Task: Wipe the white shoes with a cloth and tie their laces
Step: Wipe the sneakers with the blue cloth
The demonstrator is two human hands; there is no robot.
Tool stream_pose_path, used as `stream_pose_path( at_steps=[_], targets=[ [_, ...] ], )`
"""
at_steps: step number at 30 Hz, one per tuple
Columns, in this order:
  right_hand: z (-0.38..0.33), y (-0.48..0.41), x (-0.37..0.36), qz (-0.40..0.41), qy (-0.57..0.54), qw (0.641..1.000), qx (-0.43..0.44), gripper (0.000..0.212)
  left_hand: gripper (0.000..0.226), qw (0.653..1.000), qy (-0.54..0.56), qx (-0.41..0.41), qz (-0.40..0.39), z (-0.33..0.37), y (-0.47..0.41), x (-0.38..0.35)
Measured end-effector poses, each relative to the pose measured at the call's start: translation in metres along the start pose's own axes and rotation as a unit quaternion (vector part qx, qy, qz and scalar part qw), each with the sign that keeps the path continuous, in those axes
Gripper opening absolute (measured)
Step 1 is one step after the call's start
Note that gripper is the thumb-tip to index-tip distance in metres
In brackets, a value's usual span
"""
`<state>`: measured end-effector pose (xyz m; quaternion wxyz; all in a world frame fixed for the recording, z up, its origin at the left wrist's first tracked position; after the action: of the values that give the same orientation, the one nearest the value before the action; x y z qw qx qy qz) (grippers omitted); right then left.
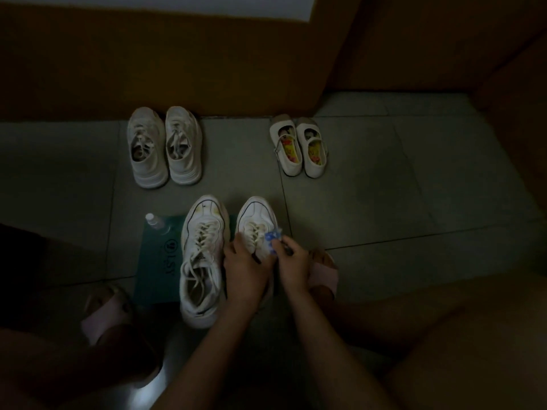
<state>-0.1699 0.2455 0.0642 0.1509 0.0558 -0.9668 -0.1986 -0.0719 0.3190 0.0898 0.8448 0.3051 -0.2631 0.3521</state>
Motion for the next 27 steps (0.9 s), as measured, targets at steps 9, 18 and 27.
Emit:
stream_pose_path(
  at_steps=[9, 18, 27],
  targets=[
    [0.034, 0.010, 0.011, 0.013, 0.052, 0.999, -0.008, 0.007, 0.057, 1.000, -0.004, -0.018, 0.009, -0.002, -0.001, 0.002],
    [-0.011, -0.058, -0.002, 0.045, 0.012, 0.999, 0.005, 0.015, 0.056, 1.000, -0.003, -0.018, 0.005, -0.007, -0.005, 0.001],
    [0.010, 0.006, -0.001, 0.010, 0.023, 1.000, 0.016, 0.014, 0.054, 1.000, 0.010, -0.009, 0.010, -0.013, -0.006, -0.004]
  ],
)
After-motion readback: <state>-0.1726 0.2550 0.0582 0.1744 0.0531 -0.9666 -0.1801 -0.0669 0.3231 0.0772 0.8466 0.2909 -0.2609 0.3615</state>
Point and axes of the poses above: each hand's wrist, its own y-axis away from the middle knuckle, its own x-axis out of the back of the hand, z = x × y, the point moved 6 cm from there along -y, towards the middle knuckle, and after that the axes turned 6 degrees about z, right-handed, at the moved point
